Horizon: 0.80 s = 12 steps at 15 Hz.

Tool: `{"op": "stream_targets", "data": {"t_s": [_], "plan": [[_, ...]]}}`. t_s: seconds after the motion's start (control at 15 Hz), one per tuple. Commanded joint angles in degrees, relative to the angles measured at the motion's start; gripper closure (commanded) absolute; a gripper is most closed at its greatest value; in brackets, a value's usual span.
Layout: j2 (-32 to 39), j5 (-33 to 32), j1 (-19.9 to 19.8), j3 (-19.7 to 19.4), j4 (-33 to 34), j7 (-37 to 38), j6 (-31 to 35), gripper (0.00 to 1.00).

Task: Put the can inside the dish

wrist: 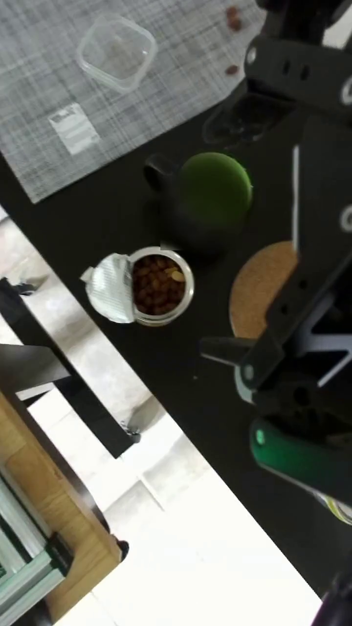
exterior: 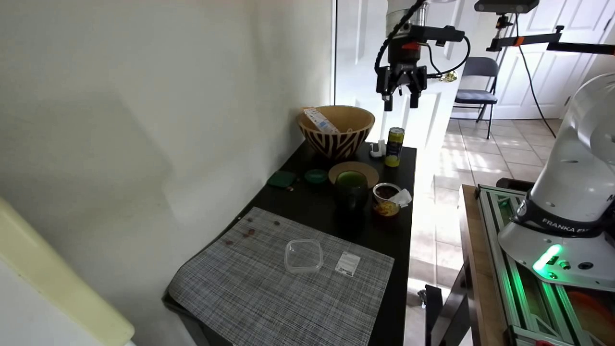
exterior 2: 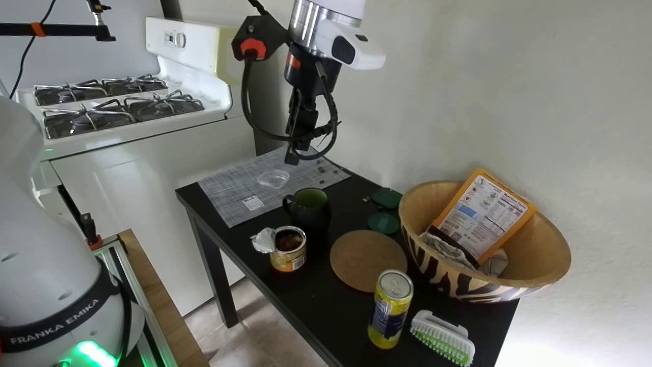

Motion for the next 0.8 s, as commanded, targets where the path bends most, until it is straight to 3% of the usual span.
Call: {"op": "stream_targets", "data": {"t_s": [0.0, 0.47, 0.73], "plan": [[-2.67, -5.32, -3.76, 0.24, -5.17, 4.30, 10.54, 0.00], [-1.68, -23.90, -16.51, -0.83, -11.43, 14.17, 27.61, 0.00], [3.45, -28.11, -21.02, -1.44, -11.62, 18.70, 35.59, 0.00]]}}
